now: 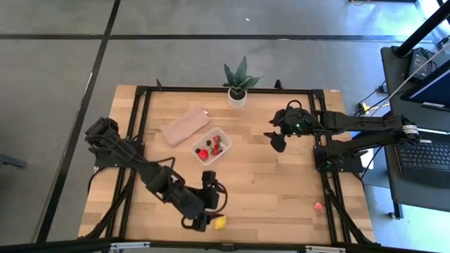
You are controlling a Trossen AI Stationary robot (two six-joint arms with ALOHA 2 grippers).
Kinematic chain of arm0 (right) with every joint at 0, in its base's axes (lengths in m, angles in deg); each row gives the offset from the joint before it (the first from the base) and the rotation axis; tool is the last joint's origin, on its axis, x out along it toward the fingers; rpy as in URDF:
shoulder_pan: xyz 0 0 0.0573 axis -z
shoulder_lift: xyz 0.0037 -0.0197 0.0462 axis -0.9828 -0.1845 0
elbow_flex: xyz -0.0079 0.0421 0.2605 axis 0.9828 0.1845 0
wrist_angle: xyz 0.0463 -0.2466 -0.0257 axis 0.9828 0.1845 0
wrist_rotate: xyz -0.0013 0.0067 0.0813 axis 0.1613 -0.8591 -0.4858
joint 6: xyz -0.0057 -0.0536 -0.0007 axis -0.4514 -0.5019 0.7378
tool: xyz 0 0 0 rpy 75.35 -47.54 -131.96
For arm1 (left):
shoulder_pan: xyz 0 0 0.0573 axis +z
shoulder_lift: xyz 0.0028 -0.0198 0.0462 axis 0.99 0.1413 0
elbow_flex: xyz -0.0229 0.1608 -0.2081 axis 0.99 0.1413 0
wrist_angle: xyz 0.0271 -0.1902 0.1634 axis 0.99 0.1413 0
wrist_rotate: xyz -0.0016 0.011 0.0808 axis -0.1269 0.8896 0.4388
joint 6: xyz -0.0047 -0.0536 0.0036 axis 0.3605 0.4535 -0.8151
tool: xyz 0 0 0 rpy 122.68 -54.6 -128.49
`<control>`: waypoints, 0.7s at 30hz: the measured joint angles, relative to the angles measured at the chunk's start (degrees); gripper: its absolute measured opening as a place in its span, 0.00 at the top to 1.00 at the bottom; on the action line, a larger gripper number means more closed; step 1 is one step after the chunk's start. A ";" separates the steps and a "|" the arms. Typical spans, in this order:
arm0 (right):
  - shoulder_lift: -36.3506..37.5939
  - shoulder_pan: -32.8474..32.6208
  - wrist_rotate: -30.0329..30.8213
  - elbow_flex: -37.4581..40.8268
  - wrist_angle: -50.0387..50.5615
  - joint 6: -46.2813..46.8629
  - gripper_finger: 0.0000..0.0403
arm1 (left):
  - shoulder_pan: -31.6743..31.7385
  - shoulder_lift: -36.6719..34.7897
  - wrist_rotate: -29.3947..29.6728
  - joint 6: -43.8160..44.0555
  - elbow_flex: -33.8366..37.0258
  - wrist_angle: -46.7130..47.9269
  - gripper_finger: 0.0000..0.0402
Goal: Pick and placing Produce into tupperware
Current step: Put the yellow lemon into the transparent bin
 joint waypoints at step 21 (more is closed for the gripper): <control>0.00 -0.02 0.00 0.00 0.20 10.32 0.27 | -2.82 9.28 -12.09 26.07 0.03 -8.60 0.19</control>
